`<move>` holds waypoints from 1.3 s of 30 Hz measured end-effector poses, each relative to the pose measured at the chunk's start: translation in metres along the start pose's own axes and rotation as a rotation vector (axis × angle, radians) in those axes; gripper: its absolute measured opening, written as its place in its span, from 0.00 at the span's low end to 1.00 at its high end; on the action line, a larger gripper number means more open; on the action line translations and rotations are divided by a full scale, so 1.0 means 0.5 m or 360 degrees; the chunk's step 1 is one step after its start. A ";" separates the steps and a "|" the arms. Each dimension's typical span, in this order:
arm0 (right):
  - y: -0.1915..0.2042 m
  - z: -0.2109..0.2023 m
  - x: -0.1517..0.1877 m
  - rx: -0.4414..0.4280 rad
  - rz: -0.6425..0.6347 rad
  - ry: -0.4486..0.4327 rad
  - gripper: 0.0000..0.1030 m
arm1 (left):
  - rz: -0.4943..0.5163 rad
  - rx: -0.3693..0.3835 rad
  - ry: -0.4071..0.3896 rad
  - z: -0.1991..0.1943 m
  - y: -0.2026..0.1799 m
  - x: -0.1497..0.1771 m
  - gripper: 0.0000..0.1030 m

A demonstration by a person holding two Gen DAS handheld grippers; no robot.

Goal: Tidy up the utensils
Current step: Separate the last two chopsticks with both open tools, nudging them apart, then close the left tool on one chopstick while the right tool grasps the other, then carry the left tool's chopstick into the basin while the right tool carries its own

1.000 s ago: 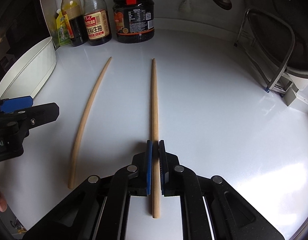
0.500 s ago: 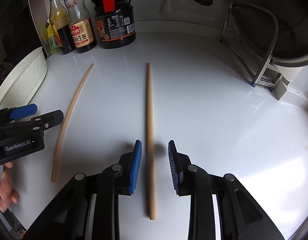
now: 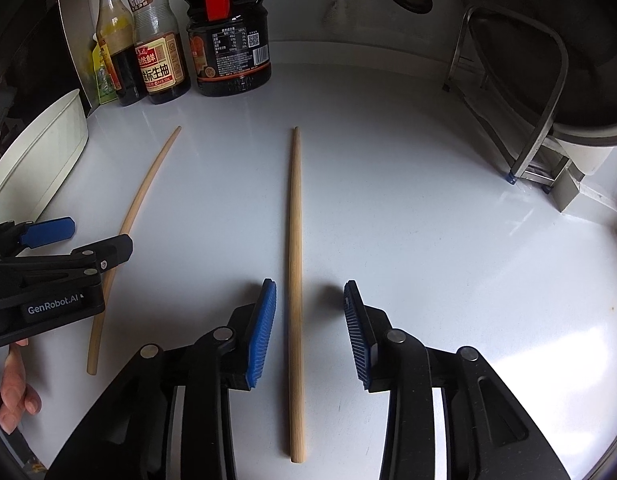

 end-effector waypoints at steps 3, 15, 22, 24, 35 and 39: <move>0.005 0.000 -0.001 -0.0001 -0.0014 -0.0011 0.31 | 0.0011 0.0008 -0.0008 -0.001 -0.010 -0.002 0.75; 0.031 -0.003 -0.008 -0.0087 -0.0022 0.0003 0.06 | 0.0067 0.0158 0.0041 -0.019 -0.040 0.005 0.07; 0.046 -0.047 -0.033 -0.0145 0.0047 -0.0031 0.06 | 0.0030 0.0242 0.0038 -0.068 -0.013 -0.002 0.07; 0.057 -0.068 -0.048 -0.0155 0.0050 -0.0052 0.06 | 0.0024 0.0253 0.0000 -0.093 0.005 -0.017 0.07; 0.210 -0.132 -0.167 -0.0296 -0.0031 -0.0143 0.06 | -0.0087 0.0143 -0.0160 -0.197 0.220 -0.111 0.07; 0.312 -0.120 -0.212 -0.0387 -0.0101 -0.0165 0.06 | -0.0150 0.0052 -0.0212 -0.215 0.331 -0.134 0.07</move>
Point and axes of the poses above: each gripper's, at about its wrist camera, not at the fingertips, and z roughly the way its jaws point, y to its left, x to its underside, the point moved 10 cm from there along z, roughly the way its jaws point, and after that the axes turned 4 degrees about -x, right-handed, at the moved point
